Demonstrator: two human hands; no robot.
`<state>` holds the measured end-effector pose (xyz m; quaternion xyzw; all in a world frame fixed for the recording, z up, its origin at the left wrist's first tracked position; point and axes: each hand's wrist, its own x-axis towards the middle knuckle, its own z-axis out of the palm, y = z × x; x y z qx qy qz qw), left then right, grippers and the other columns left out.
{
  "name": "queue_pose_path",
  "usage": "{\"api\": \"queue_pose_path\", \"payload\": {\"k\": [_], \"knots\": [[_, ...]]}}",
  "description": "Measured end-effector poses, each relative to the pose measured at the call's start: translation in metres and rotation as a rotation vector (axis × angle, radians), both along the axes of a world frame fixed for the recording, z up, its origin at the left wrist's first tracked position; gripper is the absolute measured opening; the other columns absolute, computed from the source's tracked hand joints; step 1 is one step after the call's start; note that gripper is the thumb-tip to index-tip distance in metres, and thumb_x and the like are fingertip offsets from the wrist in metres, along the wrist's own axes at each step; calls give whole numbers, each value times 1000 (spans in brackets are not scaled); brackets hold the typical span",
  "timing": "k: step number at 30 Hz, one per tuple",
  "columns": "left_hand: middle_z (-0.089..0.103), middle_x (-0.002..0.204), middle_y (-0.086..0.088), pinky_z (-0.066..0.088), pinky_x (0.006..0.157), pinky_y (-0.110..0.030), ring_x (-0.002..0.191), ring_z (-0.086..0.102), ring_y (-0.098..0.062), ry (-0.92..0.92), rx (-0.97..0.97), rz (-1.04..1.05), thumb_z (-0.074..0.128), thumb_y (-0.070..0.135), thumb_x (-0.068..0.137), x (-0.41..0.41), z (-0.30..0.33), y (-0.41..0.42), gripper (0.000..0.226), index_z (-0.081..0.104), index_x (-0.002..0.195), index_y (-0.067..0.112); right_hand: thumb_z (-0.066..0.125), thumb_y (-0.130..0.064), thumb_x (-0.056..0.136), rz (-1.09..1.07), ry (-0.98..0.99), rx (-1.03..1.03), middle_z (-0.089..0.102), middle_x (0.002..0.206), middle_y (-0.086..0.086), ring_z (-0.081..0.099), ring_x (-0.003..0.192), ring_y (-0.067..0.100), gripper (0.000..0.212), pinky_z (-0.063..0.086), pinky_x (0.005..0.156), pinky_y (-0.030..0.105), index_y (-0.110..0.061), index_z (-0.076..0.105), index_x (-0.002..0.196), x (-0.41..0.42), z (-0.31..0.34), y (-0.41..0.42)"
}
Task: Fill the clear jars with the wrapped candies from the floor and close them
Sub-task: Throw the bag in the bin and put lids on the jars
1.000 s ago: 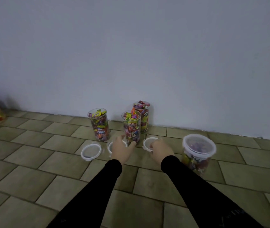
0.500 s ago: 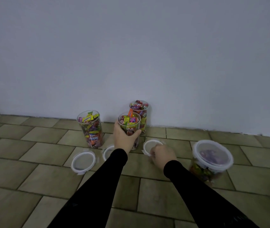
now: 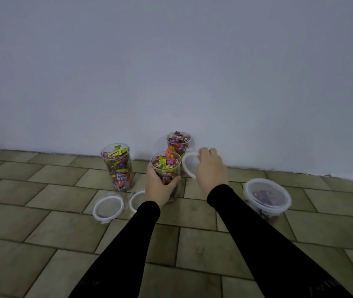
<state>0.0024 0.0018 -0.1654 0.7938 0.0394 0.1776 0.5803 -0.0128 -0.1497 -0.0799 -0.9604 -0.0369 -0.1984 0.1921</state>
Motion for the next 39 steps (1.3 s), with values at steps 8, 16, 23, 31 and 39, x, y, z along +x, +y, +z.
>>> {"api": "queue_pose_path", "payload": {"k": [8, 16, 23, 31, 39], "knots": [[50, 125, 3, 41, 90, -23, 113, 51, -12, 33, -46, -94, 83, 17, 73, -24, 4, -2, 92, 24, 143, 13, 34, -10, 101, 182, -92, 457, 53, 124, 11, 55, 108, 28, 30, 38, 85, 27, -7, 51, 126, -6, 41, 7], [54, 130, 4, 46, 103, -37, 120, 53, -13, 50, -96, -201, 86, 24, 70, -39, 1, -4, 90, 30, 140, 20, 32, -17, 104, 305, 473, 526, 54, 83, 15, 49, 75, 21, 34, 34, 63, 25, 0, 54, 84, -2, 45, 18], [55, 117, 14, 45, 90, -23, 112, 55, -10, 78, -54, -163, 84, 20, 73, -41, 0, -4, 76, 34, 130, 24, 38, -12, 102, 345, 487, 482, 65, 88, 10, 57, 78, 21, 35, 36, 45, 5, 4, 69, 100, 17, 44, 23], [54, 122, 10, 44, 95, -27, 115, 53, -10, 90, -28, -152, 84, 24, 73, -41, 2, -5, 79, 32, 132, 26, 45, -22, 100, 289, 432, 392, 37, 53, 0, 36, 50, 12, 51, 31, 39, 11, -15, 40, 51, 32, 37, 28], [56, 129, 6, 46, 101, -36, 118, 54, -12, 112, 0, -137, 83, 41, 68, -40, -3, -3, 85, 36, 138, 25, 54, -25, 96, 388, 364, 430, 65, 69, 4, 54, 58, 12, 25, 48, 74, 26, -9, 64, 80, 32, 26, 46]]}}
